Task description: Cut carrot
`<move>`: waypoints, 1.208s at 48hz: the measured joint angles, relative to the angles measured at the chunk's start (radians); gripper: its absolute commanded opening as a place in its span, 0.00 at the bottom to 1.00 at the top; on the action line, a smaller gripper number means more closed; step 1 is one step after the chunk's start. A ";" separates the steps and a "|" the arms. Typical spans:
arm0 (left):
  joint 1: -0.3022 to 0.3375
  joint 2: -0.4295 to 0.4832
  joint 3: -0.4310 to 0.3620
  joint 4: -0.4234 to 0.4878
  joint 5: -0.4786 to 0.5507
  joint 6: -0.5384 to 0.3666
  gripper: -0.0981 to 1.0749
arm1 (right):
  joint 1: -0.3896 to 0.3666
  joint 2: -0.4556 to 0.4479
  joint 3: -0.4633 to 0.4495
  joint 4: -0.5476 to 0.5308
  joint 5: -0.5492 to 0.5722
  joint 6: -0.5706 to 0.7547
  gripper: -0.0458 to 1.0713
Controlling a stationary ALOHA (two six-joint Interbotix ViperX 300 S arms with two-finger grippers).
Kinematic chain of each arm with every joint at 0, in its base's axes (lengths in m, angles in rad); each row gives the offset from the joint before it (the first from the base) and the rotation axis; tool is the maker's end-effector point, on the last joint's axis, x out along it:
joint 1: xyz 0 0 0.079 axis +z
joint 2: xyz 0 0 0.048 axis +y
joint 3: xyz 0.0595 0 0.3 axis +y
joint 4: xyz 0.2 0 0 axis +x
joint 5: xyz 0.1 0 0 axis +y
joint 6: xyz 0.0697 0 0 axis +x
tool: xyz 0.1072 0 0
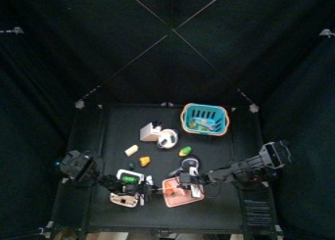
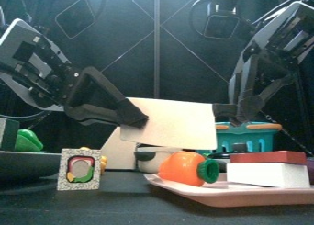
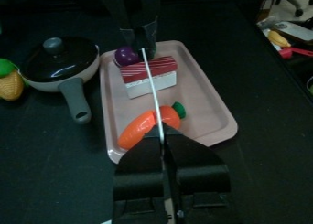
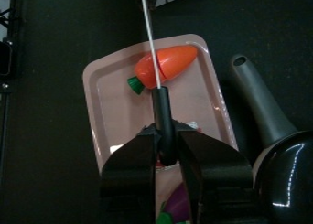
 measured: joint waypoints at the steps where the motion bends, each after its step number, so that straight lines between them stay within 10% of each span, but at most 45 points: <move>1: 0.000 0.000 0.000 -0.002 -0.002 0.000 0.28 | 0.000 0.000 0.000 -0.002 0.000 0.000 0.42; 58: 0.032 0.025 -0.006 -0.003 0.041 0.005 0.28 | -0.021 0.057 0.000 0.000 0.000 -0.005 0.42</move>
